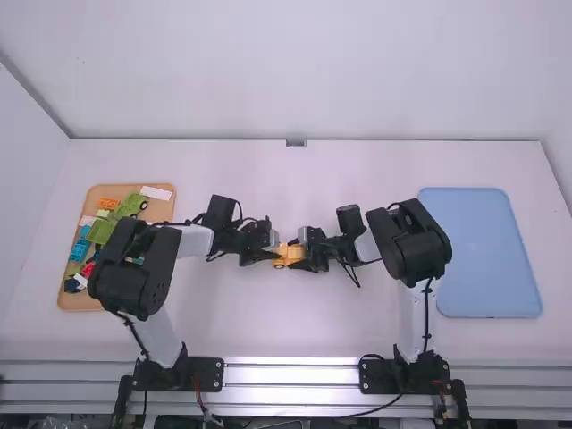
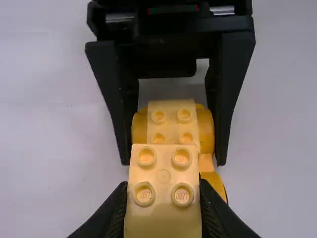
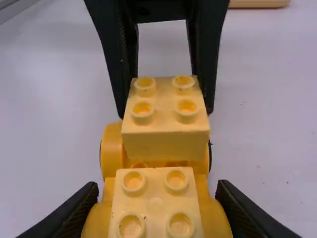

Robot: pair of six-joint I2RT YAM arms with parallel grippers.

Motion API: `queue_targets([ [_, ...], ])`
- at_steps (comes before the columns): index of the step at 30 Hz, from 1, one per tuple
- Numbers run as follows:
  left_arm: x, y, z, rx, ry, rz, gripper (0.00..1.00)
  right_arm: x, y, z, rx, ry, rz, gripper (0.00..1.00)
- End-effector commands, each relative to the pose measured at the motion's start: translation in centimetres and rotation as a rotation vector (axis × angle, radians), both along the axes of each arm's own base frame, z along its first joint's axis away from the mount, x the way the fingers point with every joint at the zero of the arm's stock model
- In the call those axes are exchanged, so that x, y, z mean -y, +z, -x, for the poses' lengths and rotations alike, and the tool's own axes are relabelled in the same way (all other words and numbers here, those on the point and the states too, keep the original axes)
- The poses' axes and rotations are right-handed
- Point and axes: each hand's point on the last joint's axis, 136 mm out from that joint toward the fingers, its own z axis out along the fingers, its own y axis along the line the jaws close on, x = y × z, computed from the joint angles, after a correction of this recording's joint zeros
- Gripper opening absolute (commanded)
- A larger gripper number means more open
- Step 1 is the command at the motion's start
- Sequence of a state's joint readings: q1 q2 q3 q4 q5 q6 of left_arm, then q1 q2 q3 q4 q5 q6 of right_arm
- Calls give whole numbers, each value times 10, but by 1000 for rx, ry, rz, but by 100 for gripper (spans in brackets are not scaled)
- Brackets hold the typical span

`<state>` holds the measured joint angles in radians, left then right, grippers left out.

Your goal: Assemble lego blocks to make yellow taxi

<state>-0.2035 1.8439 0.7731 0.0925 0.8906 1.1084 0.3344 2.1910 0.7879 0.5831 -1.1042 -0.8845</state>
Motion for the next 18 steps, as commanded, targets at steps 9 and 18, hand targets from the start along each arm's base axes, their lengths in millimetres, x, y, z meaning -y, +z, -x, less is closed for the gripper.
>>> queue_targets([
  [9, 3, -5, 10, -67, -10, 21, 8, 2, -13, -1, -23, -31, 50, 48],
  [18, -2, -11, 15, -110, 7, -9, 8, 2, -13, -1, -23, -31, 50, 48],
])
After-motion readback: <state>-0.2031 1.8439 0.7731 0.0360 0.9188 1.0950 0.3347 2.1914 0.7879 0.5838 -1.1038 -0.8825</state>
